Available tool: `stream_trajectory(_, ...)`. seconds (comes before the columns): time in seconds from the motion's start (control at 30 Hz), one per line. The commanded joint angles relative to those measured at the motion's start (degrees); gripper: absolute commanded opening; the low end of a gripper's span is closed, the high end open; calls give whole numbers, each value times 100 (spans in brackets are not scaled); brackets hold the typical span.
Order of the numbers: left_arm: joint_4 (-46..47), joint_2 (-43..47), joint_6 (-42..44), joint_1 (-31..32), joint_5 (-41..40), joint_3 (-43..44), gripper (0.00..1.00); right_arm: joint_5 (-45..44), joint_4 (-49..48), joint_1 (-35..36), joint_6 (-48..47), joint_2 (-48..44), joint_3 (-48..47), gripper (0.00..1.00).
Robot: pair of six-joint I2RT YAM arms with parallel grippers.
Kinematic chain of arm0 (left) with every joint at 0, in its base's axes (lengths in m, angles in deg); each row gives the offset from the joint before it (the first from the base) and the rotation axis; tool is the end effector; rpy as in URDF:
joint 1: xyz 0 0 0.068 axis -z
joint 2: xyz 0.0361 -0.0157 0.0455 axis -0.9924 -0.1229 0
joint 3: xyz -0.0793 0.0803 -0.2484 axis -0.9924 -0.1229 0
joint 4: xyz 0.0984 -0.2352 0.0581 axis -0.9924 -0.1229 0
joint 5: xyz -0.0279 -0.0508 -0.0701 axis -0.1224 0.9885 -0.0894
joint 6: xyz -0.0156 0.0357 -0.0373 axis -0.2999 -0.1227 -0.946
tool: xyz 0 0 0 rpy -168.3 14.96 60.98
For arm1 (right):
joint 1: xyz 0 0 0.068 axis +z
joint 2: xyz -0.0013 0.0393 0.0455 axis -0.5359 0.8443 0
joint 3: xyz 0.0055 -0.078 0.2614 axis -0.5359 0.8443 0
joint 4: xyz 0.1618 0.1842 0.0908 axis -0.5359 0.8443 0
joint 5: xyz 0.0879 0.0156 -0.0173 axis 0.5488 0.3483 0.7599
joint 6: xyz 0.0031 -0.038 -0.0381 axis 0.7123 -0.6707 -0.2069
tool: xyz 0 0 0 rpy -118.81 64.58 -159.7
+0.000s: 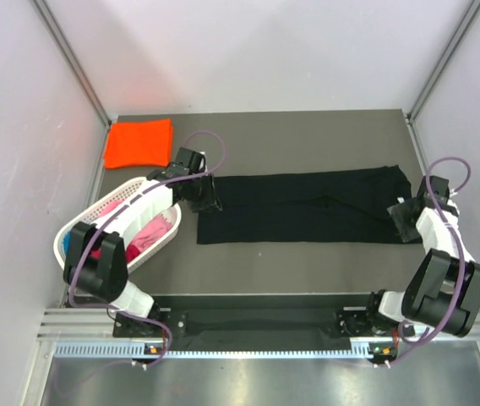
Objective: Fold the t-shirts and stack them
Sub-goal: Fold the tshirt
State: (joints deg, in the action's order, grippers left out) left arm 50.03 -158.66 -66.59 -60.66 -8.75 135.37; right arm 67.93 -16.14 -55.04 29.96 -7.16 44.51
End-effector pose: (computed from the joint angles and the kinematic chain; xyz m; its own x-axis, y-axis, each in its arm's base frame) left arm 0.2930 -0.1264 0.2410 -0.9078 -0.1577 -0.3887 0.0039 0.9235 -0.3837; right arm 0.2248 -0.0962 0.2012 -0.2633 0.8928 -0.3655 0.8721 0.3822 0.3055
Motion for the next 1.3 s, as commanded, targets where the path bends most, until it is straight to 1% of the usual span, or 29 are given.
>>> stream_trajectory(0.0,267,330,-96,4,203,242,41,-440,-685,-180,195,-462,229,54)
stream_trajectory(0.1,240,339,-105,4,239,286,41,-379,-897,-583,28,-454,388,52)
stream_trajectory(0.2,249,286,-96,-57,388,286,40,-291,-1013,-812,1,-366,485,50)
stream_trajectory(0.23,257,216,-96,-127,493,295,40,-360,-995,-839,-7,-305,502,50)
stream_trajectory(0.3,240,163,-105,-171,442,330,40,-579,-1082,-961,10,-234,598,50)
stream_trajectory(0.37,196,84,-87,-189,424,452,40,-616,-1529,-1041,-86,-164,783,50)
stream_trajectory(0.4,109,49,-61,-189,380,566,40,-625,-1940,-1137,-121,-111,914,48)
stream_trajectory(0.43,56,-3,-52,-207,354,611,40,-616,-2040,-1190,-182,98,907,47)
stream_trajectory(0.5,3,-22,-52,-207,266,698,40,-607,-2085,-1252,-279,345,750,42)
stream_trajectory(0.53,-6,-30,-43,-207,222,708,40,-607,-2120,-1252,-349,590,723,36)
stream_trajectory(0.63,3,-92,-87,-207,11,752,40,-581,-2234,-1261,-472,1073,644,27)
stream_trajectory(0.67,-23,-127,-96,-216,-42,778,40,-598,-2199,-1261,-517,1171,600,20)
stream_trajectory(0.73,-76,-249,-166,-216,-95,901,40,-616,-2243,-1261,-613,1382,503,12)
stream_trajectory(0.77,-163,-294,-175,-224,-78,971,40,-625,-2287,-1261,-640,1435,476,6)
stream_trajectory(0.87,-462,-469,-175,-233,-235,1348,40,-537,-2488,-1252,-684,1725,292,0)
stream_trajectory(1.0,-691,-619,-192,-277,-639,1788,41,-125,-2603,-1191,-649,2296,-312,0)
stream_trajectory(1.07,-674,-681,-210,-304,-745,1850,41,-54,-2656,-1130,-614,2648,-533,0)
stream_trajectory(1.13,-543,-812,-105,-312,-623,1859,43,130,-2744,-1085,-491,2963,-762,0)
stream_trajectory(1.17,-516,-882,17,-312,-457,1877,43,88,-2648,-1085,-438,3026,-885,0)
stream_trajectory(1.2,-586,-979,227,-312,-255,2033,43,226,-2874,-1077,-412,3053,-938,1)
stream_trajectory(1.23,-943,-1180,316,-312,-297,2157,43,323,-3024,-1059,-316,3149,-974,1)
stream_trajectory(1.27,-1112,-1269,369,-312,-384,2297,43,324,-3095,-1024,-271,3246,-1209,2)
